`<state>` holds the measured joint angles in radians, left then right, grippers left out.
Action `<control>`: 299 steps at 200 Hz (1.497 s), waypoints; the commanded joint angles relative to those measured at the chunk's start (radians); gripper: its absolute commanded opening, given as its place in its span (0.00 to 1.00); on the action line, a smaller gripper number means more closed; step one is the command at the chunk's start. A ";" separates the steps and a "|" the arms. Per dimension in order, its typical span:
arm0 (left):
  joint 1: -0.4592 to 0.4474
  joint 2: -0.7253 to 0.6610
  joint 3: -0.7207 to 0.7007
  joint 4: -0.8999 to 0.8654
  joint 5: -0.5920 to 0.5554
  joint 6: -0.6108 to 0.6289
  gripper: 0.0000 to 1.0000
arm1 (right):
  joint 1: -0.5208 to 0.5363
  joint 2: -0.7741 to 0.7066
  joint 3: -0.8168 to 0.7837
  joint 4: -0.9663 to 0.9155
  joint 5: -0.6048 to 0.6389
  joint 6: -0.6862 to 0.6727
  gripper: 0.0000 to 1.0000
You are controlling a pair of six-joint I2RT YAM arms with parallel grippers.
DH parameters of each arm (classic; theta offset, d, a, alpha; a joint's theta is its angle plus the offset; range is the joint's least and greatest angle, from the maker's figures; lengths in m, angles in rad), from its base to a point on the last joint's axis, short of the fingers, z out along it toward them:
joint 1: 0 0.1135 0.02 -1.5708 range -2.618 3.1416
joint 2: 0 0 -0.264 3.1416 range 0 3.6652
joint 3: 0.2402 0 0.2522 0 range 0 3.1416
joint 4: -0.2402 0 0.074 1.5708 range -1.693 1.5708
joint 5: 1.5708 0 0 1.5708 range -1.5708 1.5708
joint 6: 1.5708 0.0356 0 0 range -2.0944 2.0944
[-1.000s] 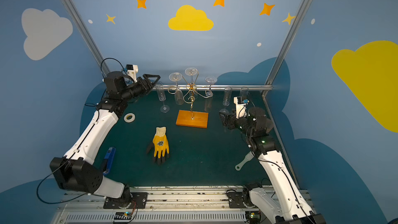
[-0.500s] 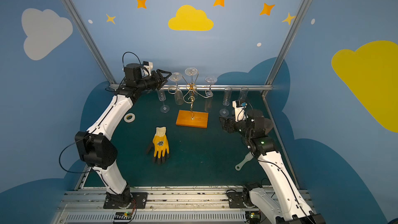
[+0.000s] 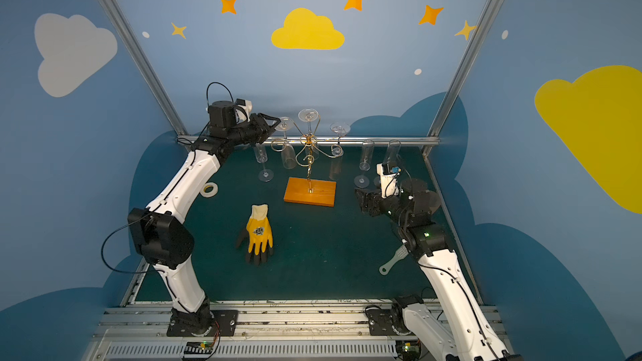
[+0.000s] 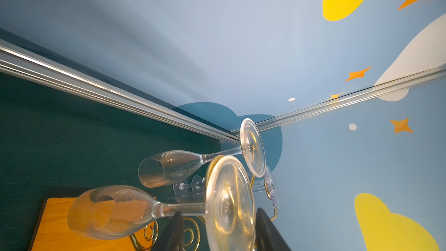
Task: Take the wine glass off the wine glass rack
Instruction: Pick up the wine glass from the wine glass rack.
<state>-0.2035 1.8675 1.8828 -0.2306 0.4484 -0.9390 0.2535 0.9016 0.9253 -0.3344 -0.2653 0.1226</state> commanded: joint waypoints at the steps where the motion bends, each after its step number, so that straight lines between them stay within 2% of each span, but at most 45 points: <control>1: -0.002 0.000 -0.002 0.033 -0.007 0.000 0.44 | -0.005 -0.022 -0.016 -0.018 0.022 -0.006 0.81; 150: -0.007 -0.012 -0.045 0.086 -0.001 -0.007 0.21 | -0.013 -0.070 -0.036 -0.035 0.069 0.006 0.80; 230: -0.007 -0.011 -0.049 0.100 0.001 -0.028 0.13 | -0.018 -0.072 -0.039 -0.035 0.071 0.007 0.79; 299: -0.007 -0.012 -0.054 0.121 0.016 -0.084 0.03 | -0.020 -0.079 -0.044 -0.039 0.069 0.010 0.79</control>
<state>-0.2058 1.8660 1.8359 -0.1280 0.4488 -0.9989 0.2375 0.8413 0.8928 -0.3641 -0.2016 0.1268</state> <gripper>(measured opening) 0.072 0.789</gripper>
